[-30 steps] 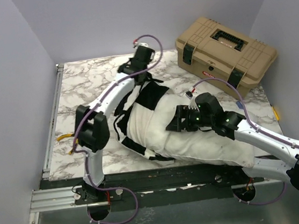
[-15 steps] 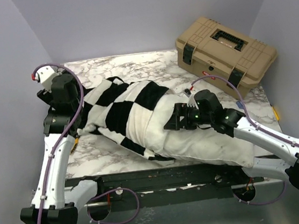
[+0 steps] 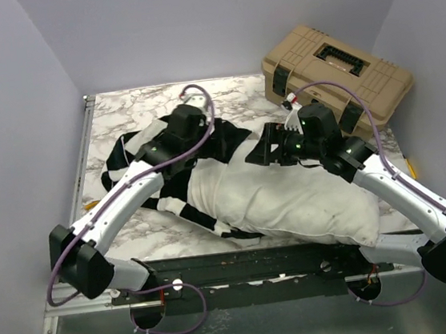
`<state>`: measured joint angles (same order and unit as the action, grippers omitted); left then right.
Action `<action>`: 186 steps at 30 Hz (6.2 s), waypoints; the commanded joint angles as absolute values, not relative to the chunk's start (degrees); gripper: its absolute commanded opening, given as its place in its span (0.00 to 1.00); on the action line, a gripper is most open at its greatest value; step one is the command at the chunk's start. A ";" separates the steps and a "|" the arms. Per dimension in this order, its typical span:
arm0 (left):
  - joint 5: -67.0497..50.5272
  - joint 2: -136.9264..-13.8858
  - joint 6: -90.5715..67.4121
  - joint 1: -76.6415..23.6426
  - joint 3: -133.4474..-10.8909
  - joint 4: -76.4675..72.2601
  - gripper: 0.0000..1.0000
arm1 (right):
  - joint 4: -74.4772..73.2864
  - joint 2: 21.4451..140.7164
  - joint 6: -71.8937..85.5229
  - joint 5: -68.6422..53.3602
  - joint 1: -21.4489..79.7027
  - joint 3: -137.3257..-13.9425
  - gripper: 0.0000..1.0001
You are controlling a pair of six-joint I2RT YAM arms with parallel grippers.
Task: Put the pillow into the pillowcase
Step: Stuff the pillow into the pillowcase.
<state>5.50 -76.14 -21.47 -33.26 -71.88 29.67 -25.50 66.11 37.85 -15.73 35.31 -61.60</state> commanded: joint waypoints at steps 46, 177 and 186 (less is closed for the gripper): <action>22.02 -68.30 -24.32 -56.34 -68.55 33.47 0.58 | 28.52 83.34 63.46 -34.89 32.76 -40.88 0.17; 44.01 -40.30 -52.84 -69.91 -54.00 32.15 0.95 | 40.77 83.19 70.85 -19.36 29.73 -47.25 0.00; 26.63 -46.70 -56.24 -60.27 -46.62 21.68 0.94 | 41.66 87.38 71.37 -21.55 29.08 -50.72 0.00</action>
